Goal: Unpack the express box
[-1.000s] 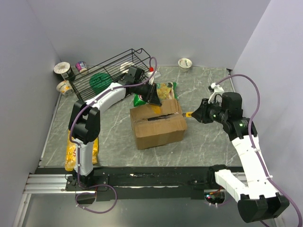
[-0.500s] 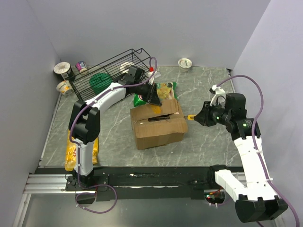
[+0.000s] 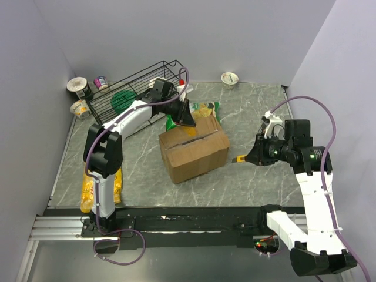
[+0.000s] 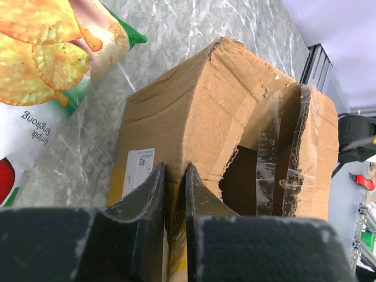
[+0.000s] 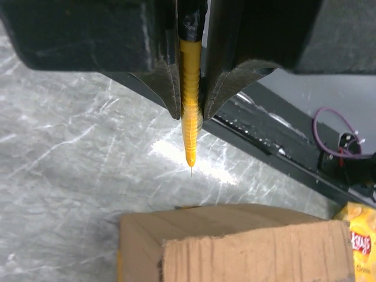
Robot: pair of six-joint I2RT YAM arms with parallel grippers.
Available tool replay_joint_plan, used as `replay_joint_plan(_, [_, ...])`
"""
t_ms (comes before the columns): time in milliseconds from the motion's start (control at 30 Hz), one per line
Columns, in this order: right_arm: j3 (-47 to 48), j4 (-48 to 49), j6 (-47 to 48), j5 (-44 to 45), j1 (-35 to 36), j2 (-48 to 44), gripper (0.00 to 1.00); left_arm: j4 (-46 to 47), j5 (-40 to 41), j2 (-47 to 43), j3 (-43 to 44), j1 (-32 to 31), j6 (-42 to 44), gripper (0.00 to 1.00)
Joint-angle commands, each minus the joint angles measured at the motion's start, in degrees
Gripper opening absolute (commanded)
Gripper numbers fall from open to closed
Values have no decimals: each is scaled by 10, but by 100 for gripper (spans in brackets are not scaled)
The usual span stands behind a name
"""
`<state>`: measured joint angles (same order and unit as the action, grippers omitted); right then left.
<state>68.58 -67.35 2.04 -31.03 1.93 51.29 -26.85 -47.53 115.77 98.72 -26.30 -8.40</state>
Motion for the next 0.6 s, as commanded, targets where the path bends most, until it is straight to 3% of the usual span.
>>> replay_joint_plan(0, [43, 55, 9, 19, -17, -5, 0, 4, -32, -12, 38, -9, 31, 21])
replay_joint_plan(33, [45, 74, 11, 31, -16, -6, 0, 1, -44, -13, 45, -16, 32, 41])
replay_joint_plan(133, [28, 164, 54, 39, -17, -21, 0, -12, -51, -24, 81, -30, 52, 63])
replay_joint_plan(267, [-64, 307, 200, 71, -17, -70, 0, -15, -23, -41, 120, -33, 56, 75])
replay_joint_plan(400, [-251, 466, 377, 94, -8, -130, 0, -22, 6, -65, 145, -30, 66, 85])
replay_joint_plan(433, [-285, 530, 419, 104, 2, -149, 0, -22, 12, -70, 146, -27, 66, 99])
replay_joint_plan(567, [-460, 742, 686, 149, 46, -172, 0, -19, 17, -106, 134, -13, 77, 97])
